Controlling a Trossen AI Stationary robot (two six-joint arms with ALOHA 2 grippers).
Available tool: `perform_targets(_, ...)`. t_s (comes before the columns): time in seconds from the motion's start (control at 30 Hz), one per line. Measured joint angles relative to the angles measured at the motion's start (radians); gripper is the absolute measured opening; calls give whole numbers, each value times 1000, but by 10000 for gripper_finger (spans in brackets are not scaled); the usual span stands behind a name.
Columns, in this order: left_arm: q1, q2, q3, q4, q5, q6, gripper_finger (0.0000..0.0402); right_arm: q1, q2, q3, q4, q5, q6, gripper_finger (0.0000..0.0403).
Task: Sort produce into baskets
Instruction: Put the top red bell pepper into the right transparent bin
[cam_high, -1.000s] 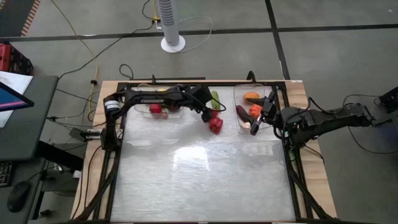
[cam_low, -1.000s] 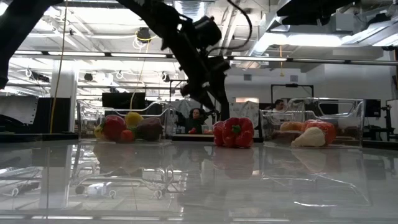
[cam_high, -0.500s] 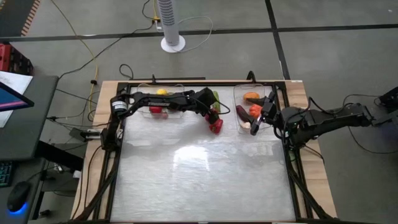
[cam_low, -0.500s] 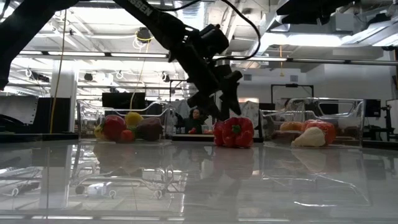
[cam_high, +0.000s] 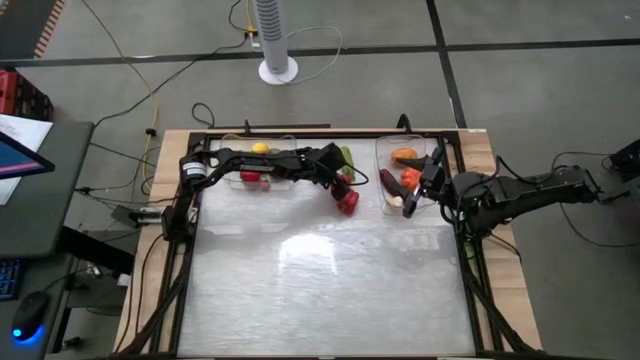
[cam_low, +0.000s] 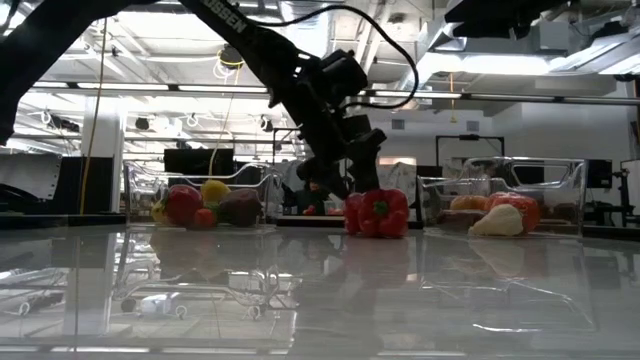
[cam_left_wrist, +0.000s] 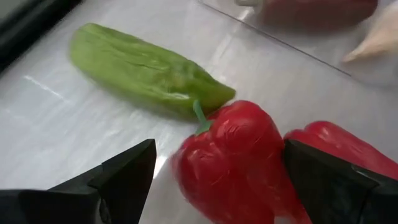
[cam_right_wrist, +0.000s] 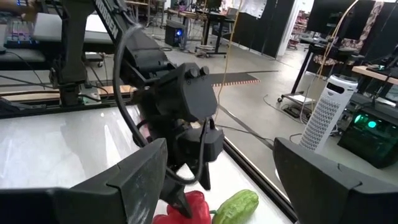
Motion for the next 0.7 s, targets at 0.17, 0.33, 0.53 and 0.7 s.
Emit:
perform_targets(0.17, -5, 34, 7, 23, 18, 5, 334, 0, 0, 0, 7, 0, 0, 319)
perform_targets(0.33, -6, 57, 8, 22, 27, 35, 334, 1, 0, 0, 2, 0, -1, 319)
perform_targets(0.53, -6, 47, 7, -6, 40, 82, 328, 0, 0, 0, -7, 0, -1, 319)
perform_targets(0.7, -6, 35, 34, -91, 47, 116, 288, -1, 0, 0, -9, 0, -1, 319)
